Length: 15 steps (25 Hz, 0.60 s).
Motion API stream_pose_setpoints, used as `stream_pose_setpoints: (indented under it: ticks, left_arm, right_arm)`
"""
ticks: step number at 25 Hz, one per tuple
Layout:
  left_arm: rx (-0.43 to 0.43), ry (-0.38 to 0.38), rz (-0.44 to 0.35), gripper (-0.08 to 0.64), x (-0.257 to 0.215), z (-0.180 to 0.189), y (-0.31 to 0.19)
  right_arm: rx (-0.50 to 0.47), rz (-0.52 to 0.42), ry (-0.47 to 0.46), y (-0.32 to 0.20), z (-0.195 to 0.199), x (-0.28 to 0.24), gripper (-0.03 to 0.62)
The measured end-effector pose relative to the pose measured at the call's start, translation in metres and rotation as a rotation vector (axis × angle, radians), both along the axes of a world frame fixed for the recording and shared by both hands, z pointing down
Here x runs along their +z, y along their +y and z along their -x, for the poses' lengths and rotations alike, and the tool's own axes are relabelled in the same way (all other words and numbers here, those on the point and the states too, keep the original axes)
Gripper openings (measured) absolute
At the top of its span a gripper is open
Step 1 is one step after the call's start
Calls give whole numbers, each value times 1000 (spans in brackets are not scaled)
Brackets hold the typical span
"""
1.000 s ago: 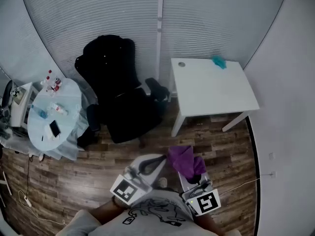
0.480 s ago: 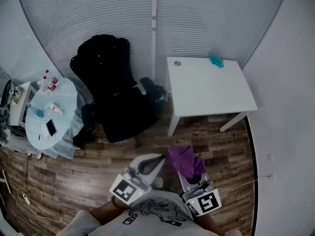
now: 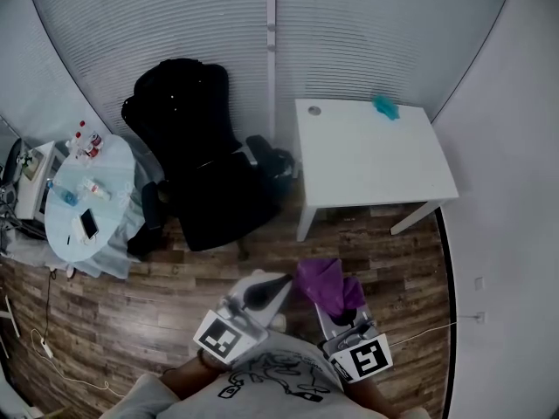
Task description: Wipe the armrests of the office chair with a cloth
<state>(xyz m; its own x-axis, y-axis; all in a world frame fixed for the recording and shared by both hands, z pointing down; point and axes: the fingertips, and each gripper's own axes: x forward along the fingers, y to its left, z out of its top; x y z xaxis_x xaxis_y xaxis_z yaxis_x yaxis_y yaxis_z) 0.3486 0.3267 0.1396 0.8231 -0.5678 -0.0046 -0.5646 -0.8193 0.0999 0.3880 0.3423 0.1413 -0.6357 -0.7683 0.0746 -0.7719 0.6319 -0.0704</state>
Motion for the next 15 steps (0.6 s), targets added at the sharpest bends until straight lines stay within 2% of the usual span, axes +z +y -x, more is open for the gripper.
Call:
stream_pose_setpoints:
  ticks: [8, 15]
  left_arm:
    - [0, -2, 0, 3, 8, 2, -34]
    - [10, 5, 8, 3, 14, 11, -84]
  right_arm:
    - [9, -9, -19, -34, 4, 1, 29]
    - [20, 7, -14, -84, 13, 8, 29]
